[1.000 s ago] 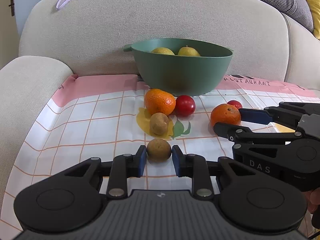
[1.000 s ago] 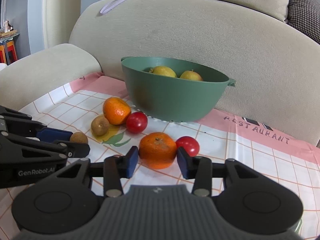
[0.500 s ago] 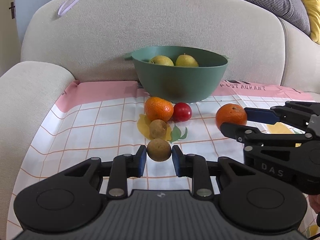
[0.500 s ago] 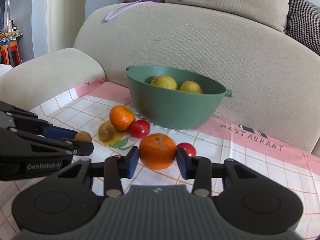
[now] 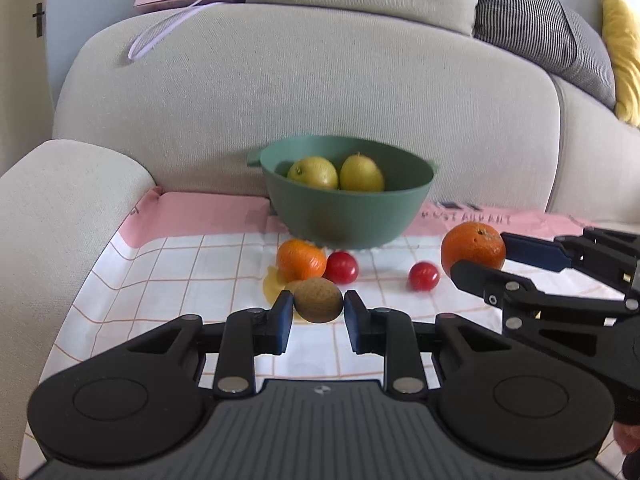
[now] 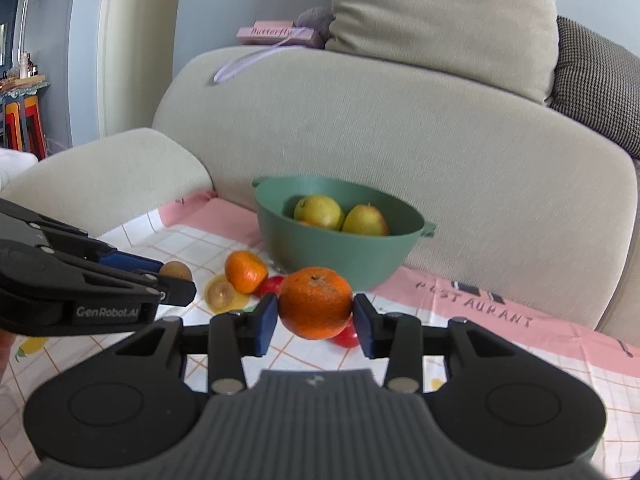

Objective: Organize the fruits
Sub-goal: 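Carry the kiwi and mandarin to the green colander and lower them inside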

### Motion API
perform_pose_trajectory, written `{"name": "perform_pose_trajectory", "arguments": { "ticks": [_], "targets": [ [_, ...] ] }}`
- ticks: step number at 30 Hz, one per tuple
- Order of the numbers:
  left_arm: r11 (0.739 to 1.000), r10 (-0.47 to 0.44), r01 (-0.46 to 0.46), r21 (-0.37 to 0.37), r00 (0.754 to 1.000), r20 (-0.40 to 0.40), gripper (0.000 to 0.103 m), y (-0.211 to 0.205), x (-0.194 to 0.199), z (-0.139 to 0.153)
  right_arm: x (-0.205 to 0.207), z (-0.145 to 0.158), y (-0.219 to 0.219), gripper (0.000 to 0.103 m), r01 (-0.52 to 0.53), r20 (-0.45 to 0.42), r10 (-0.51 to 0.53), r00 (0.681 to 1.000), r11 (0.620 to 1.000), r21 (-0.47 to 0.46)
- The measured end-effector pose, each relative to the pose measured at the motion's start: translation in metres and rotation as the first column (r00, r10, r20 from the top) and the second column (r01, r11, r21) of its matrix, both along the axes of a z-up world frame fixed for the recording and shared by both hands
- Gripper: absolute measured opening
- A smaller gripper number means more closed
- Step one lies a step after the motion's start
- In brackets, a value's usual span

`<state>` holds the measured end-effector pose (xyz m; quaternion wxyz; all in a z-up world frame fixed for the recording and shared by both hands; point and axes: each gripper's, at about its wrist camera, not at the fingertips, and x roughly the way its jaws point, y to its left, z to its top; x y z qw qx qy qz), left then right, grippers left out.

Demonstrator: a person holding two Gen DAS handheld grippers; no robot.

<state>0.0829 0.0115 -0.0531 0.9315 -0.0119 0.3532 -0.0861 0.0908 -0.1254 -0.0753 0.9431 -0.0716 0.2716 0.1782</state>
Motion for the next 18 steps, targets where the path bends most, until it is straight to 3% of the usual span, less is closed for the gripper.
{"name": "perform_pose_trajectory", "arguments": {
  "ticks": [18],
  "targets": [
    [1.000, -0.001, 0.002, -0.023, 0.999, 0.051, 0.030, -0.016, 0.055, 0.052, 0.043, 0.050, -0.024, 0.038, -0.012, 0.033, 0.013, 0.999, 0.999, -0.034]
  ]
}}
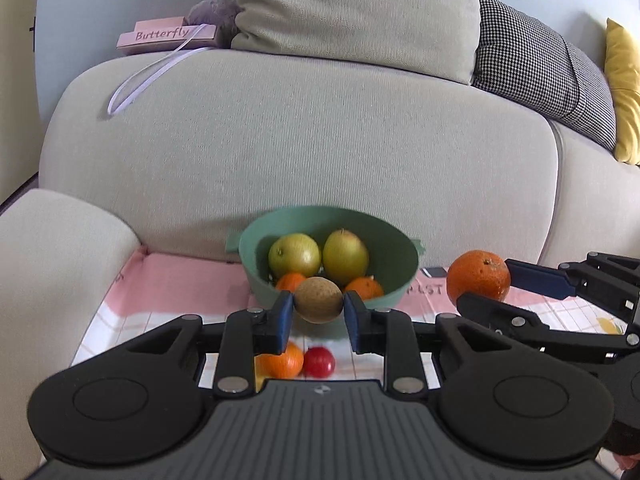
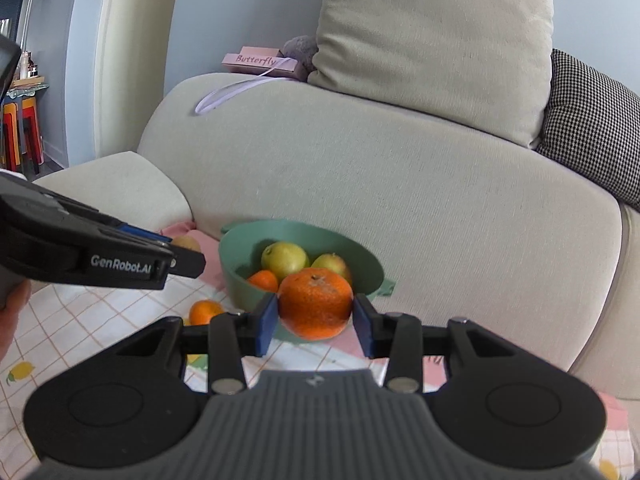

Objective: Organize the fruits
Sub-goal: 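Carry the kiwi and mandarin to the green colander and lower them inside, then open both tools, releasing the kiwi and mandarin into the colander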

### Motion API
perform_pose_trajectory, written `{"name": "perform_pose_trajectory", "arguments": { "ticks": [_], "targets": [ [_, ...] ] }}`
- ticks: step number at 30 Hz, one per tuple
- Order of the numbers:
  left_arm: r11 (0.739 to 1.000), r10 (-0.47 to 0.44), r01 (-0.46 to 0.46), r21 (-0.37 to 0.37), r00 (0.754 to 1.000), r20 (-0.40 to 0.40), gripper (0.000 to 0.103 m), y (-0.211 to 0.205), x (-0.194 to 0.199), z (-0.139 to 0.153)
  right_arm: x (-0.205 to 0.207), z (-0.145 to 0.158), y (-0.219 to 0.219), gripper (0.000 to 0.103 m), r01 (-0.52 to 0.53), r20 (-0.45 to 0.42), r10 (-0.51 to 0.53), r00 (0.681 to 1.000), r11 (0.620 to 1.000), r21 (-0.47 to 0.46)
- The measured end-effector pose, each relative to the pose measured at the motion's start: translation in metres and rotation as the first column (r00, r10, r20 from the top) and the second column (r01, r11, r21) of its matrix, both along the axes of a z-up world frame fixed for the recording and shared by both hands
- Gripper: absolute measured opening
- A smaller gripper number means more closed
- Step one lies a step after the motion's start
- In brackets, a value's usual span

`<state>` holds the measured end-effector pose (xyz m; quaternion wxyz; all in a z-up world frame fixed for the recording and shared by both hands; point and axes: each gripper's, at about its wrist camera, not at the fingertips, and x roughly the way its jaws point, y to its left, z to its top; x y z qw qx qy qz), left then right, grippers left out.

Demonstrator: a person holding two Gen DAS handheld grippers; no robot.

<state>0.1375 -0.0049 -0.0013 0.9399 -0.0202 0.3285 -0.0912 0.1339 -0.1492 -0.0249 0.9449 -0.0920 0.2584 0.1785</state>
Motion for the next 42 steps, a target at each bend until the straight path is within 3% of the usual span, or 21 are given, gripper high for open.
{"name": "perform_pose_trajectory", "arguments": {
  "ticks": [13, 20, 25, 32, 42],
  "targets": [
    [0.991, -0.135, 0.137, 0.011, 0.984, -0.116, 0.030, 0.009, 0.075, -0.001, 0.080, 0.002, 0.009, 0.038, -0.086, -0.092, 0.078, 0.993, 0.993, -0.082],
    [0.977, -0.212, 0.211, -0.030, 0.948, -0.239, 0.030, 0.010, 0.110, -0.018, 0.124, -0.013, 0.026, 0.038, -0.162, -0.212, 0.141, 0.967, 0.983, -0.086],
    [0.978, -0.210, 0.202, -0.059, 0.922, -0.326, 0.030, 0.012, 0.132, -0.032, 0.151, -0.028, 0.034, 0.038, -0.203, -0.330, 0.175, 0.928, 0.978, -0.053],
    [0.974, -0.208, 0.225, 0.003, 0.905, -0.371, 0.031, 0.010, 0.153, -0.045, 0.179, -0.049, 0.043, 0.038, -0.227, -0.430, 0.189, 0.883, 0.973, -0.036],
    [0.974, -0.181, 0.220, 0.047, 0.891, -0.416, 0.030, 0.014, 0.174, -0.061, 0.194, -0.073, 0.062, 0.038, -0.275, -0.476, 0.222, 0.851, 0.960, -0.044]
  ]
}}
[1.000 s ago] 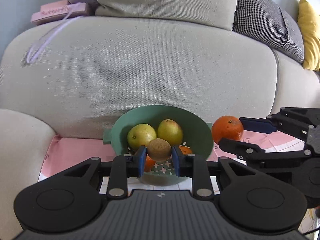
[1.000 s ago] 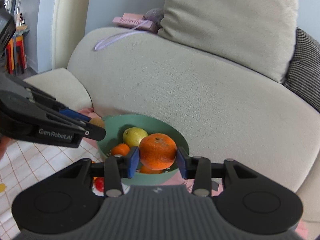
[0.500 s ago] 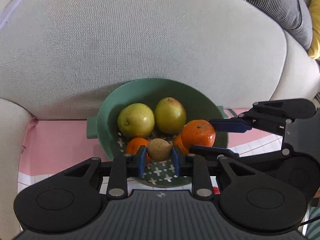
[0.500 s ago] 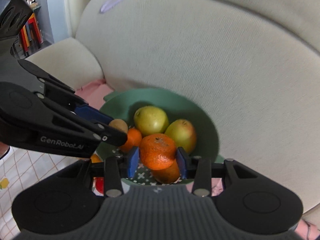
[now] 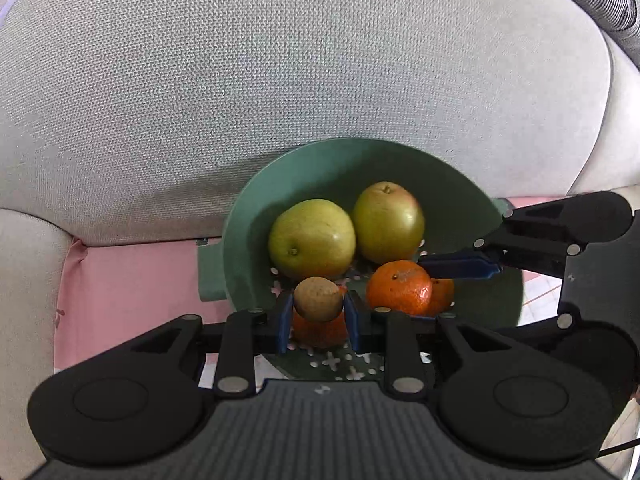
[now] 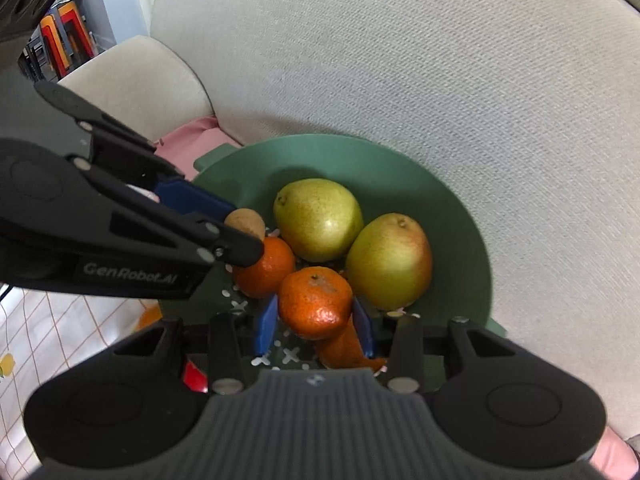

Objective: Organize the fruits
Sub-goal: 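Open both tools, releasing the kiwi and mandarin into the colander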

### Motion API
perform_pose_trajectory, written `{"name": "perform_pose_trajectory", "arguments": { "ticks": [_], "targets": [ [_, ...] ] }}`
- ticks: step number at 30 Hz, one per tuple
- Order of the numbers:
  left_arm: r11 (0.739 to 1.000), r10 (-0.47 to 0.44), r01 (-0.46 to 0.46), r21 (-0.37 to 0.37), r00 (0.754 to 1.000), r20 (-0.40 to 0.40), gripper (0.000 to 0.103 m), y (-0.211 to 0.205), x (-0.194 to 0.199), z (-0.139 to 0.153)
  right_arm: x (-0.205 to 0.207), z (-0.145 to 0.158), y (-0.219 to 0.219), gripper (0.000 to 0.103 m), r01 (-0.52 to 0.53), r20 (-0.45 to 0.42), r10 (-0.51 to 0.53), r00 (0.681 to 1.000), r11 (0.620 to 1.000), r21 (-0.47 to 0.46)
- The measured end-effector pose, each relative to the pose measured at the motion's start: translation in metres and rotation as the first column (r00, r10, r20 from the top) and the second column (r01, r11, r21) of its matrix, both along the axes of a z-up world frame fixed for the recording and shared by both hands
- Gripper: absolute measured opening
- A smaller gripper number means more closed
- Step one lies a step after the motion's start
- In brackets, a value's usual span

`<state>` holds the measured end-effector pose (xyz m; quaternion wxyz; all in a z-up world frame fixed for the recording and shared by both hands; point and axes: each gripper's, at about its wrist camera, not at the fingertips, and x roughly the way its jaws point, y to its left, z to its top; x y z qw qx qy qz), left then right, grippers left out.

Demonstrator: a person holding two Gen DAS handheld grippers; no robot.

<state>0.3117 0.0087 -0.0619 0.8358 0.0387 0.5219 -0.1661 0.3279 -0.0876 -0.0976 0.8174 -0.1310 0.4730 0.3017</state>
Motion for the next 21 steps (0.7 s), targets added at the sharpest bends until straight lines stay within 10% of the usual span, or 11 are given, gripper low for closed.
{"name": "perform_pose_trajectory", "arguments": {
  "ticks": [21],
  "targets": [
    [1.000, 0.003, -0.002, 0.012, 1.000, -0.008, 0.044, 0.002, 0.005, -0.004, 0.010, -0.014, 0.008, 0.039, 0.031, 0.002, -0.031, 1.000, 0.999, -0.007]
  ]
}}
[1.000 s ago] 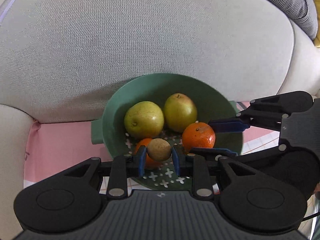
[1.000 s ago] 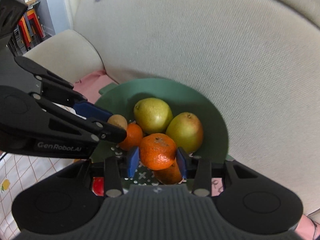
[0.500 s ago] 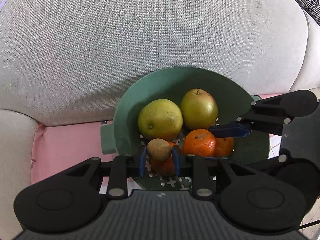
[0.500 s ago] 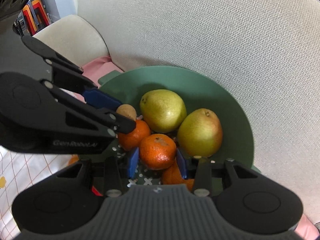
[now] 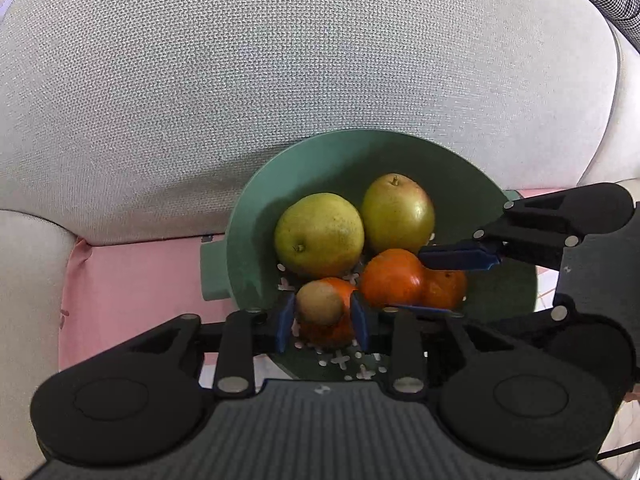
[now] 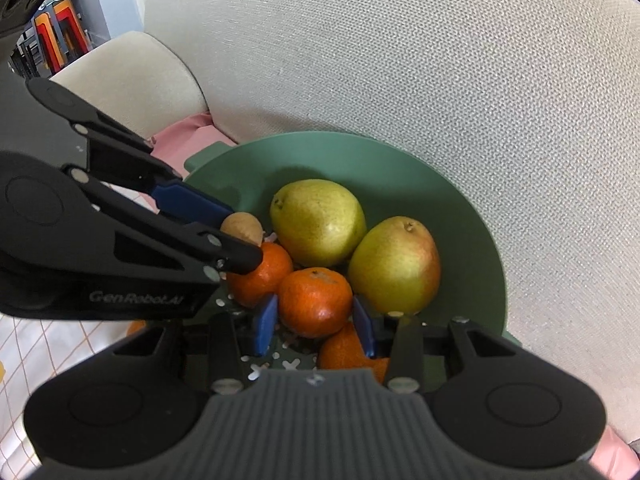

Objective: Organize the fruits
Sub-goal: 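Open both tools, releasing the kiwi and mandarin into the colander, then lift both tools away from the colander back over the tablecloth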

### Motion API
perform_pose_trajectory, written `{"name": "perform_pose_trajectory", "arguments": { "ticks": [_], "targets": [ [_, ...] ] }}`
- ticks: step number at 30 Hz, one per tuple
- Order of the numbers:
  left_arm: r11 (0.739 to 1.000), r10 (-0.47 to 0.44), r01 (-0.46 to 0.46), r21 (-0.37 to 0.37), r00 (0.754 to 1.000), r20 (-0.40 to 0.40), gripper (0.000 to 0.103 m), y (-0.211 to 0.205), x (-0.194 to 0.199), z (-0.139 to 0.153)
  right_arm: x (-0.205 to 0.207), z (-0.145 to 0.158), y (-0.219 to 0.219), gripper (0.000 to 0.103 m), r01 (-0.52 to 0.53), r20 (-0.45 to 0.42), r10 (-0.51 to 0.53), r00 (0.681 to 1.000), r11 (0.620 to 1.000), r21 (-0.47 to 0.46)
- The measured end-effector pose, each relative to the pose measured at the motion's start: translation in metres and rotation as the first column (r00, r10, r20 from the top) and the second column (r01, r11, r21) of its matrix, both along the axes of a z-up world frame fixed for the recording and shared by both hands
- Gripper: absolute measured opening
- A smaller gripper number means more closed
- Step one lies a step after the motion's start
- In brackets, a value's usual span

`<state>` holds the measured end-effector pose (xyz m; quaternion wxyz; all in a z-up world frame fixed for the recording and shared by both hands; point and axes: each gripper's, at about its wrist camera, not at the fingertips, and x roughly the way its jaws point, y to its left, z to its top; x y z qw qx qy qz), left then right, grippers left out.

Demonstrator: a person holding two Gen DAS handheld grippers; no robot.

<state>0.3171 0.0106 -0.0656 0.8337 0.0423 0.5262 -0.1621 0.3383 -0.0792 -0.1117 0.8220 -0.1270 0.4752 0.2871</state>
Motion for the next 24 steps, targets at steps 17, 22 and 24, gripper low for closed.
{"name": "perform_pose_trajectory", "arguments": {
  "ticks": [17, 22, 24],
  "targets": [
    [0.998, 0.055, -0.052, -0.040, 0.995, 0.078, 0.057, 0.004, -0.028, 0.028, -0.020, 0.017, -0.005, 0.055, 0.065, 0.063, -0.069, 0.996, 0.996, 0.056],
    [0.998, 0.056, -0.051, -0.048, 0.993, 0.104, 0.057, 0.007, -0.043, 0.041, -0.039, 0.030, -0.008, 0.057, 0.088, 0.105, -0.098, 0.990, 0.992, 0.094],
    [0.997, 0.056, -0.050, -0.053, 0.991, 0.119, 0.057, 0.009, -0.051, 0.048, -0.047, 0.035, -0.010, 0.057, 0.100, 0.123, -0.114, 0.986, 0.989, 0.110]
  ]
}}
